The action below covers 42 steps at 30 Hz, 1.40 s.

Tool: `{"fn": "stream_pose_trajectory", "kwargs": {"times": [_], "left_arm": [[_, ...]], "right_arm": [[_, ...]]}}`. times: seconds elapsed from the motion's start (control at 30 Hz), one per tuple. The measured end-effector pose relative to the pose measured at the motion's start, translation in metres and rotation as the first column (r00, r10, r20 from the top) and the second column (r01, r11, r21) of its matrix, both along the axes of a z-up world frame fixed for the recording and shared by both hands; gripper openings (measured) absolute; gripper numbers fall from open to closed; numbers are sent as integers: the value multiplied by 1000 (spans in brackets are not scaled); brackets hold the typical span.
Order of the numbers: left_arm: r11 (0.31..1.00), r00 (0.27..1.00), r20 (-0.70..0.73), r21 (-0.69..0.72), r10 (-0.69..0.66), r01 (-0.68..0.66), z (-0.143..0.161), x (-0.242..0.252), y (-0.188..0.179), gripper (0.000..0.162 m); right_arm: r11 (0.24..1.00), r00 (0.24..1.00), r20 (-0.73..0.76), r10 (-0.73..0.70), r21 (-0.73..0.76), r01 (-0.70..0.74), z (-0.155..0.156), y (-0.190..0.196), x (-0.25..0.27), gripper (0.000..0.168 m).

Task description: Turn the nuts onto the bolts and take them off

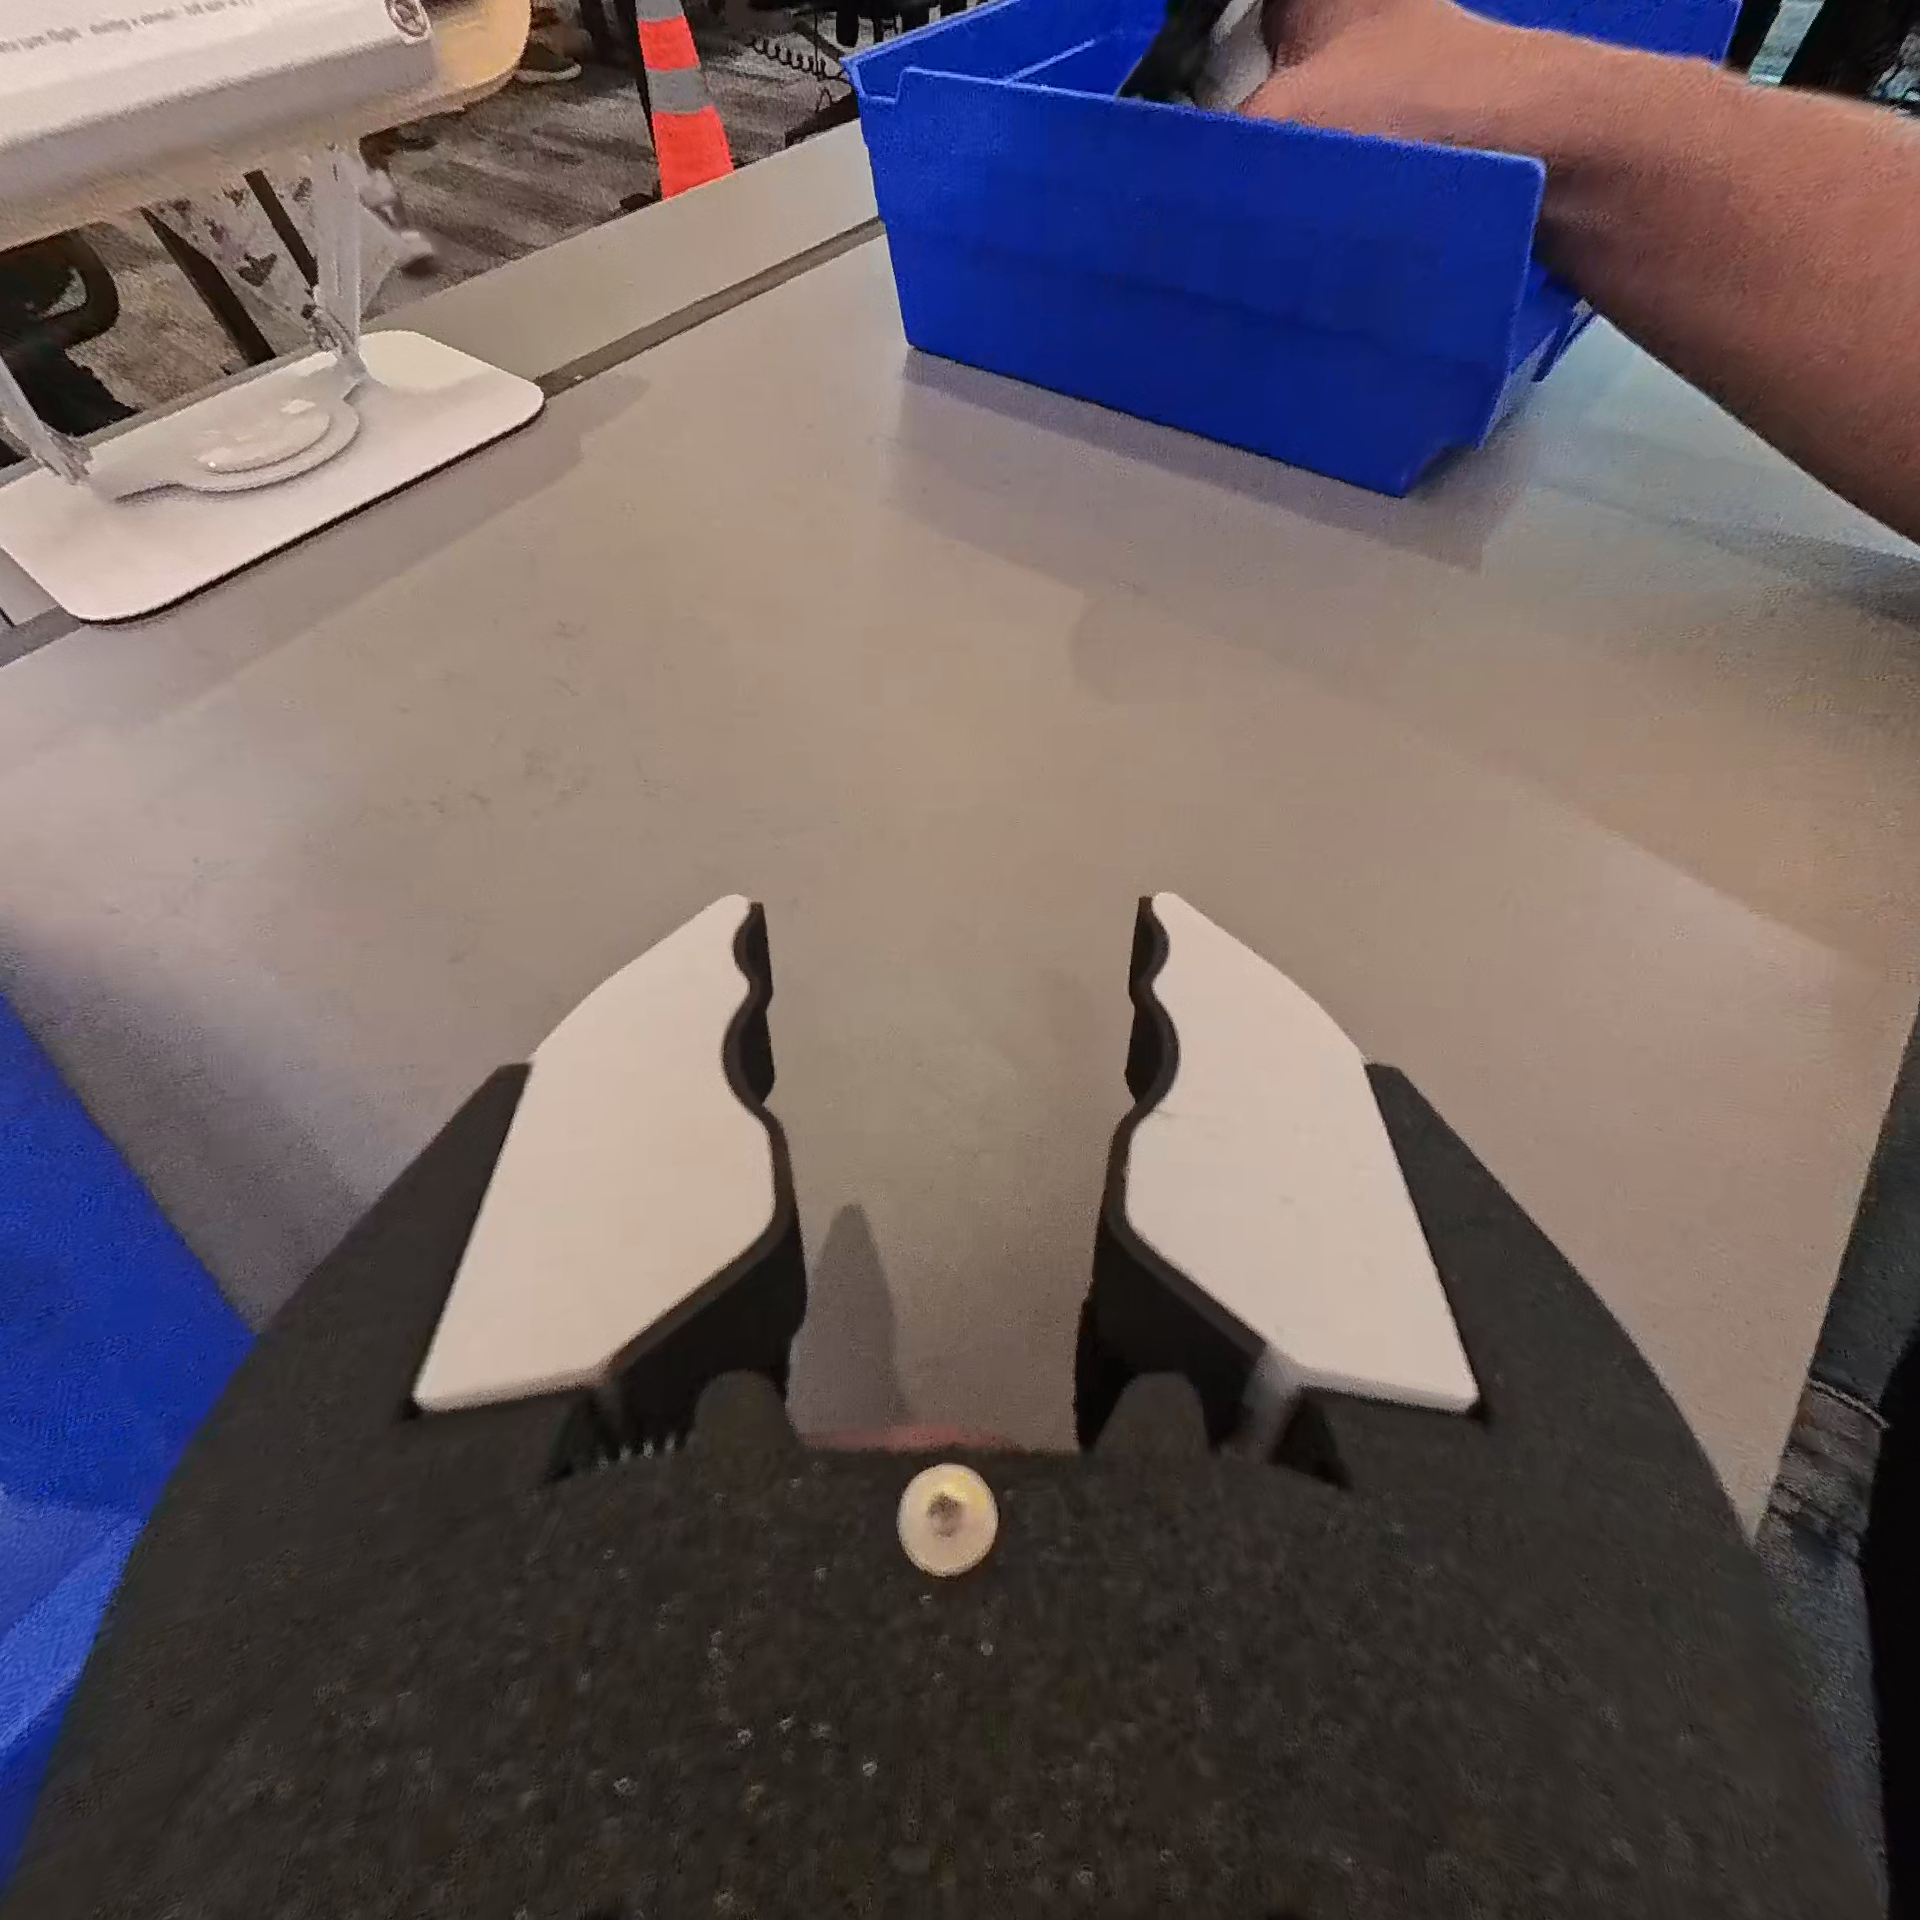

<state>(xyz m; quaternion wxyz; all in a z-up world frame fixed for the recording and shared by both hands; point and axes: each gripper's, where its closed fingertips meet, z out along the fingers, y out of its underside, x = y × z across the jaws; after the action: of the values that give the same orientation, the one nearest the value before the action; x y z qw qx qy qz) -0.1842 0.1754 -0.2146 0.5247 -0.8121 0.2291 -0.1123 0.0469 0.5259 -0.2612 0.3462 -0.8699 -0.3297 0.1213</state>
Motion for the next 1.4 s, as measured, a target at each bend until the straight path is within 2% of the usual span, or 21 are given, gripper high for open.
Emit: {"fn": "stream_pose_trajectory", "kwargs": {"times": [0.13, 0.2, 0.27, 0.37, 0.43, 0.5, 0.6, 0.67, 0.7, 0.77, 0.83, 0.93, 1.07, 1.13, 1.2, 1.27, 1.4], "left_arm": [[1000, 1000, 0, -11, -1, 1, -3, 0, 1, 66], [1000, 1000, 2, -15, 0, 0, -4, 0, 1, 66], [1000, 1000, -5, -15, -2, 2, -4, 1, 0, 66], [1000, 1000, -16, -4, -2, 2, -2, 1, 0, 66], [1000, 1000, -14, -5, 1, -1, -2, 1, 0, 66], [1000, 1000, -4, -4, 0, 0, -1, 1, 0, 66], [1000, 1000, 4, 12, 9, -9, 3, 1, 0, 66], [999, 999, 11, 31, 31, -32, 7, -1, 0, 64], [998, 999, 30, 40, 43, -45, 9, -2, 0, 64], [998, 994, 94, 41, 48, -52, 16, 0, -3, 65], [996, 989, 131, 57, 67, -75, 28, -5, -8, 66], [971, 974, 153, 147, 168, -191, 47, -29, -17, 65], [940, 940, 168, 119, 298, -320, 43, -64, -43, 64], [937, 930, 168, 70, 327, -342, 33, -74, -55, 64], [931, 922, 163, 43, 351, -362, 28, -83, -60, 63], [929, 920, 150, 18, 362, -369, 24, -91, -62, 61], [935, 921, 166, -9, 352, -356, 23, -99, -62, 60]], "right_arm": [[999, 1000, 23, 10, -50, -9, -14, -4, 1, 20], [998, 999, 50, 19, -55, -16, -19, -5, 1, 13], [998, 997, 68, 27, -52, -24, -18, -6, 0, 12], [999, 997, 65, 30, -44, -27, -17, -6, -2, 32], [999, 997, 66, 33, -21, -31, -4, -5, 2, 36], [998, 999, 34, 25, 53, -27, 33, -6, 10, 37], [964, 996, -84, 37, 264, -14, 139, -26, 23, 37], [906, 974, -198, 106, 423, -13, 212, -62, 24, 35], [876, 952, -258, 164, 482, -20, 238, -86, 20, 35], [840, 889, -366, 275, 542, -37, 261, -136, 6, 40], [863, 837, -412, 360, 487, -132, 240, -185, -18, 44], [901, 794, -468, 388, 374, -220, 175, -242, -43, 53], [938, 794, -510, 332, 265, -222, 84, -280, -55, 53], [938, 804, -485, 344, 213, -273, 54, -292, -63, 53], [931, 807, -463, 366, 185, -315, 43, -299, -71, 52], [916, 793, -459, 401, 213, -340, 45, -304, -80, 52], [883, 811, -365, 457, 294, -366, 45, -306, -82, 50]]}}
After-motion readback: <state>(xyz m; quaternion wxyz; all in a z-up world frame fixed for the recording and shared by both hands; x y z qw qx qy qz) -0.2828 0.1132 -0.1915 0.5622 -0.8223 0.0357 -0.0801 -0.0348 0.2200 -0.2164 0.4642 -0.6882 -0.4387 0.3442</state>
